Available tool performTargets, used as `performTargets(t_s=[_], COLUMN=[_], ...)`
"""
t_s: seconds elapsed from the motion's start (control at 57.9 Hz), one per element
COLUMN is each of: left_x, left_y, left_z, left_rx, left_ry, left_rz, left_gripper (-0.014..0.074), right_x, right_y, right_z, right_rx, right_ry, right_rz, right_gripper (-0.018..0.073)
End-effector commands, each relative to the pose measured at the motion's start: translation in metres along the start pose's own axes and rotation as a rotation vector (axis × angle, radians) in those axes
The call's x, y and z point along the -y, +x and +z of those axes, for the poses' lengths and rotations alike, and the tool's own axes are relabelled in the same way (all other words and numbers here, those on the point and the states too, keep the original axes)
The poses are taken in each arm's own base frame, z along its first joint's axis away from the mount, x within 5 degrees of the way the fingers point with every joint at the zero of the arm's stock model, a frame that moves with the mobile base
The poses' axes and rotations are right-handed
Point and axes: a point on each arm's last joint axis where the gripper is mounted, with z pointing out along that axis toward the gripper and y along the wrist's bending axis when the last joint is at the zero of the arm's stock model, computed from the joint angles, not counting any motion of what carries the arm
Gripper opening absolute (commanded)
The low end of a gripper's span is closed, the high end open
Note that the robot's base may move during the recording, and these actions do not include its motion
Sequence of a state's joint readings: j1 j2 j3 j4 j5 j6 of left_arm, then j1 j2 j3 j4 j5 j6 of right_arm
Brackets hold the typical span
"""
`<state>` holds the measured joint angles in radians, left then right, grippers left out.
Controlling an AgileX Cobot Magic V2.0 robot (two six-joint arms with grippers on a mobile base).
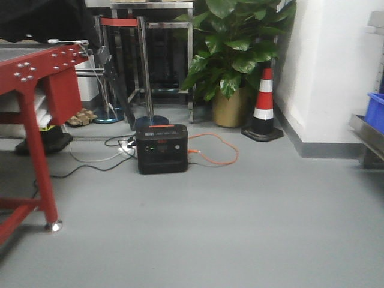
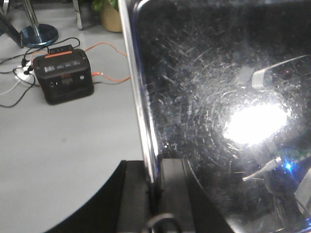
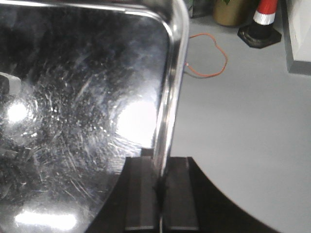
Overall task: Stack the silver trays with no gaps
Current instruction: 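Hold the tray in both grippers while the base drives to another rack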
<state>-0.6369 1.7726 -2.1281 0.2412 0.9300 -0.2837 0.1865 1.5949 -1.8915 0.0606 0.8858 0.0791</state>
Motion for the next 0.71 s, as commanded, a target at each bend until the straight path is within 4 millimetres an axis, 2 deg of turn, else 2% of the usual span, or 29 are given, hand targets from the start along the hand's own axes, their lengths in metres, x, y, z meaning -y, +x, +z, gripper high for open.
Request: performTargets(t_s=[0.0, 0.691], left_x=[0.0094, 0.0091], left_y=[-0.0083, -0.0084], left_z=[-0.0077, -0.0077], left_rx=[0.071, 0.072], left_ry=[0.072, 0.069], left_rz=[-0.019, -0.016], left_gripper=[-0.002, -0.002], right_x=[-0.0087, -0.009], right_y=[-0.0089, -0.009], right_z=[-0.0086, -0.0086], right_rx=[0.077, 0.079], right_ry=[-0.053, -0.057], right_rz=[0.007, 0.01], right_gripper=[-0.008, -0.008])
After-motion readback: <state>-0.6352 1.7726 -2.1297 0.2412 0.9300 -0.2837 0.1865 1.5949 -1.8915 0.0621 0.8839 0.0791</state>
